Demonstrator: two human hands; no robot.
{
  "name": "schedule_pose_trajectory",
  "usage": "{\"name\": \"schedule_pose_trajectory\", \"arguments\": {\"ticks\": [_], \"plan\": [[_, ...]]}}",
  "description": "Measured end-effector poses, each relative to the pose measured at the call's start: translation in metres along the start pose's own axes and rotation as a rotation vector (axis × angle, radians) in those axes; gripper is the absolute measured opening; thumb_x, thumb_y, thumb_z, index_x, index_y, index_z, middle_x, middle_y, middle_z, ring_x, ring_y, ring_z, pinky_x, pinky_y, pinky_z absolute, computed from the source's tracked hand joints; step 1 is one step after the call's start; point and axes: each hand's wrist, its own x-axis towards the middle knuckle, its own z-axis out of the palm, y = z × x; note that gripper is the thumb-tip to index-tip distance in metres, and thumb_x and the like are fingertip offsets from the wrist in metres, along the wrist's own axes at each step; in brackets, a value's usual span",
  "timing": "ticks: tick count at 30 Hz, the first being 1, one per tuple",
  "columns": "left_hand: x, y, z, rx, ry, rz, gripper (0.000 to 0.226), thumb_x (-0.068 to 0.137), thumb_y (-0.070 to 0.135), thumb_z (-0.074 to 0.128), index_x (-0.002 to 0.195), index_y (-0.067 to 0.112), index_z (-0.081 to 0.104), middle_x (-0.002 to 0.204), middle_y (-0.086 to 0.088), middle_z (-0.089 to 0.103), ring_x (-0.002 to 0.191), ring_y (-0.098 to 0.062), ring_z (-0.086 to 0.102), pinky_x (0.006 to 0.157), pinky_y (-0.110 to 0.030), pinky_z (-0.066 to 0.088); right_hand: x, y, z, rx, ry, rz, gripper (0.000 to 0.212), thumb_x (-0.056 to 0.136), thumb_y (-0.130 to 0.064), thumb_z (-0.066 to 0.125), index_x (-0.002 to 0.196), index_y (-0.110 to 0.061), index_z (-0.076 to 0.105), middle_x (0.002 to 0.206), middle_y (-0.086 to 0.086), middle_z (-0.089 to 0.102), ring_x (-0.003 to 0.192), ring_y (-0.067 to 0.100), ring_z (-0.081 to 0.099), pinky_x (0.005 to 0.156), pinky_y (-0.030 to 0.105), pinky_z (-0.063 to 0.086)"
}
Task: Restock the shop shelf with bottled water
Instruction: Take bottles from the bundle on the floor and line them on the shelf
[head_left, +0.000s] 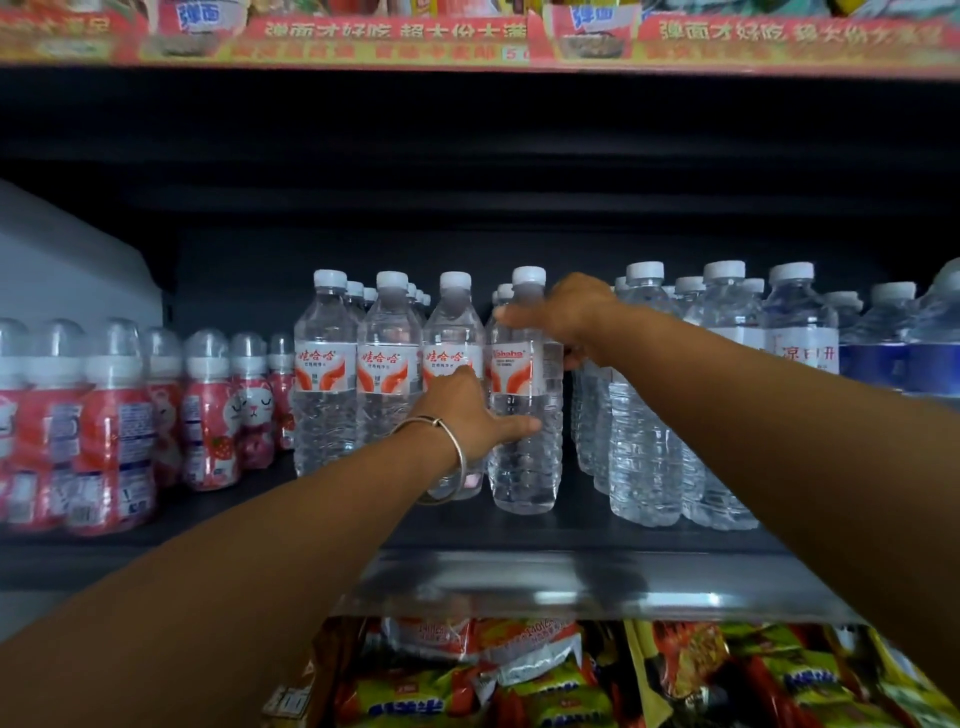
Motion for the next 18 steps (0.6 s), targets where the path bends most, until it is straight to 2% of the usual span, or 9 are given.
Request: {"name": "schedule_pose_trajectory", "arguments": {"ticks": [2, 3, 5, 7, 9, 11, 14, 16, 18], "plan": [[0.003, 0.001, 0.001, 0.017, -0.006, 0.010, 0.046, 0.073, 0.052, 0.070, 0.083, 0.010, 0.054, 0.066, 0.003, 0.050, 0.069, -0.017, 0.053, 0.057, -0.026, 0.039, 0.001, -0.001, 0.002, 0.016, -0.012, -0.014, 0.055, 0.078, -0.049, 0.069, 0.106, -0.003, 0.056, 0.104, 0.011, 0.063, 0.089, 0.025, 0.064, 0.069, 0.033, 0.055], [0.005, 0.002, 0.002, 0.026, -0.016, 0.009, 0.042, 0.074, 0.048, 0.071, 0.072, 0.011, 0.051, 0.063, 0.001, 0.050, 0.069, -0.019, 0.056, 0.061, -0.027, 0.042, 0.001, -0.002, 0.003, 0.023, -0.024, -0.023, 0.054, 0.080, -0.047, 0.068, 0.108, -0.003, 0.053, 0.104, 0.009, 0.060, 0.091, 0.024, 0.061, 0.071, 0.033, 0.052], [0.008, 0.002, 0.003, 0.016, -0.044, -0.005, 0.042, 0.076, 0.040, 0.072, 0.061, 0.011, 0.047, 0.065, -0.005, 0.057, 0.073, -0.024, 0.064, 0.070, -0.034, 0.051, 0.003, -0.002, 0.003, 0.079, -0.029, -0.036, 0.040, 0.086, -0.041, 0.062, 0.104, -0.008, 0.048, 0.094, 0.005, 0.053, 0.080, 0.020, 0.057, 0.064, 0.031, 0.047], [0.011, -0.002, 0.003, -0.040, -0.058, -0.013, 0.036, 0.079, 0.032, 0.071, 0.064, 0.004, 0.053, 0.077, -0.014, 0.067, 0.079, -0.028, 0.068, 0.078, -0.040, 0.055, 0.005, -0.003, 0.002, 0.205, -0.028, -0.011, 0.032, 0.090, -0.035, 0.056, 0.103, -0.007, 0.050, 0.088, 0.005, 0.057, 0.073, 0.019, 0.059, 0.059, 0.030, 0.049], [0.015, -0.008, 0.003, -0.080, -0.036, -0.030, 0.029, 0.081, 0.023, 0.071, 0.071, -0.003, 0.061, 0.085, -0.017, 0.070, 0.081, -0.030, 0.069, 0.078, -0.043, 0.057, 0.009, -0.002, 0.004, 0.260, -0.048, -0.008, 0.026, 0.091, -0.029, 0.057, 0.101, -0.005, 0.055, 0.095, 0.011, 0.064, 0.081, 0.025, 0.066, 0.071, 0.037, 0.057], [0.018, -0.016, 0.003, -0.026, 0.035, -0.039, 0.016, 0.082, 0.014, 0.069, 0.079, -0.002, 0.067, 0.084, -0.015, 0.070, 0.079, -0.030, 0.069, 0.077, -0.041, 0.058, 0.009, -0.003, 0.004, 0.252, -0.085, -0.013, 0.014, 0.088, -0.023, 0.062, 0.086, -0.010, 0.058, 0.097, 0.012, 0.067, 0.088, 0.026, 0.067, 0.083, 0.041, 0.056], [0.019, -0.019, 0.002, 0.038, 0.130, -0.042, 0.010, 0.084, 0.004, 0.060, 0.078, 0.003, 0.069, 0.081, -0.013, 0.070, 0.077, -0.028, 0.068, 0.075, -0.039, 0.058, 0.008, -0.005, 0.004, 0.214, -0.095, -0.006, 0.017, 0.084, -0.025, 0.068, 0.086, -0.010, 0.061, 0.099, 0.012, 0.066, 0.090, 0.028, 0.066, 0.086, 0.041, 0.055], [0.017, -0.015, 0.001, 0.017, 0.097, -0.028, 0.014, 0.084, 0.009, 0.059, 0.075, 0.002, 0.067, 0.079, -0.012, 0.069, 0.077, -0.026, 0.067, 0.075, -0.036, 0.057, 0.007, -0.006, 0.005, 0.181, -0.072, 0.014, 0.020, 0.083, -0.026, 0.068, 0.091, -0.008, 0.061, 0.103, 0.014, 0.064, 0.091, 0.030, 0.066, 0.084, 0.043, 0.055], [0.010, -0.006, 0.000, -0.042, 0.018, -0.014, 0.037, 0.086, 0.033, 0.061, 0.063, 0.004, 0.058, 0.066, -0.007, 0.062, 0.066, -0.023, 0.063, 0.068, -0.034, 0.055, 0.007, -0.007, 0.005, 0.144, -0.057, 0.028, 0.025, 0.085, -0.025, 0.067, 0.097, -0.005, 0.061, 0.102, 0.016, 0.065, 0.088, 0.031, 0.067, 0.081, 0.044, 0.057]]}}
